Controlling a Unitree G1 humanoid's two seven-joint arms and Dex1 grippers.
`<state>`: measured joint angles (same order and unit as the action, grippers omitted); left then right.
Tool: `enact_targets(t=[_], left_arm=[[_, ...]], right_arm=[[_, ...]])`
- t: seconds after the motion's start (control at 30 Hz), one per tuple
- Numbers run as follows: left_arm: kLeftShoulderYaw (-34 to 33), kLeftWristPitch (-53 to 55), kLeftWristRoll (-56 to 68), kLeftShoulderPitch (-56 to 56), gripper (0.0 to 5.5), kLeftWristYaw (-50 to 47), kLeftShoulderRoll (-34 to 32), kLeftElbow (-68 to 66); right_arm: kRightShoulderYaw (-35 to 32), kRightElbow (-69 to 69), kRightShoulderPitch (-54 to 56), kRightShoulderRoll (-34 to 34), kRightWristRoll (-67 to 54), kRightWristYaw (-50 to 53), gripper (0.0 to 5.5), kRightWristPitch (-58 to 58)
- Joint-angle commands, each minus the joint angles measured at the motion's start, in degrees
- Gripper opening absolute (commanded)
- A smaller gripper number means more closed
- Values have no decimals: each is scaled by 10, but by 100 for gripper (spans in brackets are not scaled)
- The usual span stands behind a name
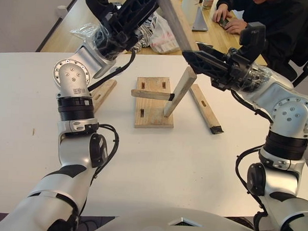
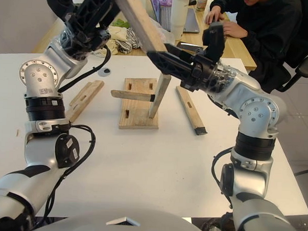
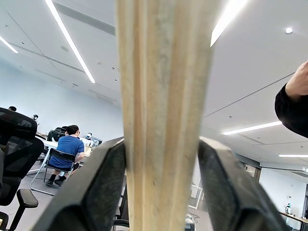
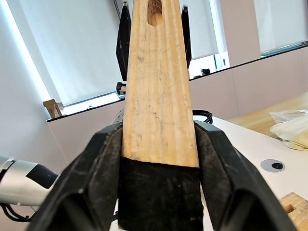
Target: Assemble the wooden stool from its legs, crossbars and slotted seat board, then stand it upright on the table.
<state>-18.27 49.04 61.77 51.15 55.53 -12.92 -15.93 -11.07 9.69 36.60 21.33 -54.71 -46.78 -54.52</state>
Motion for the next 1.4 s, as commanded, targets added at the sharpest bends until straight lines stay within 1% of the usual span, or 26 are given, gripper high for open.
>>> enact_targets(t=[0.03, 0.3, 0.57, 0.7, 0.73, 0.77, 0.83, 1.07, 1.23, 1.4], left_arm=[[7, 0, -1, 16, 206, -4, 1, 6], [10, -6, -4, 12, 206, -2, 1, 6], [27, -81, -64, -17, 203, 14, -2, 3], [21, -103, -74, -30, 203, 5, 0, -4], [16, -108, -73, -31, 203, 1, 0, -9], [10, -116, -75, -29, 203, -2, 0, -17], [3, -130, -80, -26, 203, -7, -4, -30], [-13, -160, -100, -22, 203, 1, -28, -76], [-34, -213, -133, -27, 203, 9, -47, -157], [-35, -284, -179, -42, 203, 27, -60, -207]], right_arm=[[10, 12, -10, 19, -4, -2, 207, -6], [18, 12, -13, 17, -2, -4, 207, -5], [20, 4, -5, 16, -3, -5, 205, -3], [17, -6, 1, 14, 0, 7, 205, -1], [14, -14, 5, 12, 3, 17, 243, -1], [10, -22, 9, 10, 4, 25, 254, 0], [3, -32, 15, 9, 2, 35, 296, 1], [-15, -46, 28, 36, 2, 18, 394, 5], [-40, -67, 21, 45, 9, 23, 400, 28], [-63, -95, -1, 59, 55, 32, 400, 98]])
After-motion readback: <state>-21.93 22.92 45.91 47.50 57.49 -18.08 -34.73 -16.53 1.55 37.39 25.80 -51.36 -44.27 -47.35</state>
